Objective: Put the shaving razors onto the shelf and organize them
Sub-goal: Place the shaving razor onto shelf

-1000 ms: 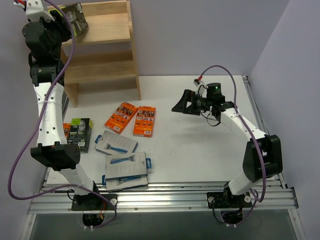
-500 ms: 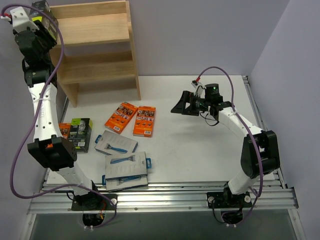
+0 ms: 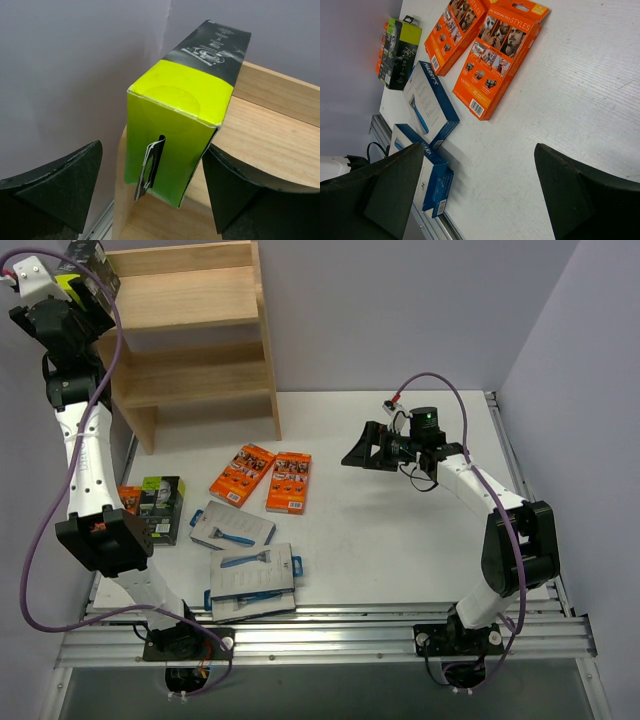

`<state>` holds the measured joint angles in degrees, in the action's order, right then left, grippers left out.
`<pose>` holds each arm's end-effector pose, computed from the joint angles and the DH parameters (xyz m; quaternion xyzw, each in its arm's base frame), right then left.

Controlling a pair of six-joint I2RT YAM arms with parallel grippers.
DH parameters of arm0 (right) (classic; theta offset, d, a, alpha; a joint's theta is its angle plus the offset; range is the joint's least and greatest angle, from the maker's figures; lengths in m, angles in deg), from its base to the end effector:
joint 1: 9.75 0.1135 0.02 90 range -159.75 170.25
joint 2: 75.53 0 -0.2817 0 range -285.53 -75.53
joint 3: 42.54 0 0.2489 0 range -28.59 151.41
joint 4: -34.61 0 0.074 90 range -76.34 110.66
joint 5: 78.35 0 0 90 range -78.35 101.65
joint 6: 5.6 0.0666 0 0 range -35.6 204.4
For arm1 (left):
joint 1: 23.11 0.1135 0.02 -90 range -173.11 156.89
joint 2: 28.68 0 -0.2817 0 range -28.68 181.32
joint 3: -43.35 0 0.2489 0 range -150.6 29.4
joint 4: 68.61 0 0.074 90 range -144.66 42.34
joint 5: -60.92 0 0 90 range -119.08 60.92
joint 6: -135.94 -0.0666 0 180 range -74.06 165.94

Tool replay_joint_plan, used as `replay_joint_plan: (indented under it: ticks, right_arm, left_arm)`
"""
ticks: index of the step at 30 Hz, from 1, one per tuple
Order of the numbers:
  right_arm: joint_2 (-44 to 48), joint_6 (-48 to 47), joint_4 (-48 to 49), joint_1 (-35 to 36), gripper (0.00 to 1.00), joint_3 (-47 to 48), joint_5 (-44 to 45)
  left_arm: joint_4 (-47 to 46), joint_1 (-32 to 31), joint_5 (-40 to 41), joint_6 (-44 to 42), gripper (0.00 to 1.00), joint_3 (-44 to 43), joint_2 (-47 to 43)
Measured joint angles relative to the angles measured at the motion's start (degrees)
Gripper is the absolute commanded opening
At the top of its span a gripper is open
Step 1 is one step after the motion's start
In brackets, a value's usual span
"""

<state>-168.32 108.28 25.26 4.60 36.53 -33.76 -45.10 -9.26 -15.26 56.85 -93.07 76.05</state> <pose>0.3628 0.1418 0.2885 -0.1482 0.7846 0.4708 0.3752 0.4241 0.1209 0.5364 -0.2282 0.6155 0.0980 0.7480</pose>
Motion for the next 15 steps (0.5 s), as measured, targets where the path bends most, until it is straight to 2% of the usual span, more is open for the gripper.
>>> replay_joint_plan:
  ticks: [3,5,15]
  right_arm:
    - [0.0,0.0,0.0,0.0,0.88,0.0,0.0]
    - [0.0,-0.02,0.02,0.0,0.88,0.0,0.0]
    - [0.0,-0.09,0.31,0.0,0.89,-0.24,0.0]
  left_arm:
    - [1.99,0.15,1.62,0.76,0.97,-0.55,0.2]
    - [3.02,0.15,2.05,1.22,0.94,-0.81,0.22]
    - [6.69,0.15,2.01,3.28,0.94,-1.16,-0.2]
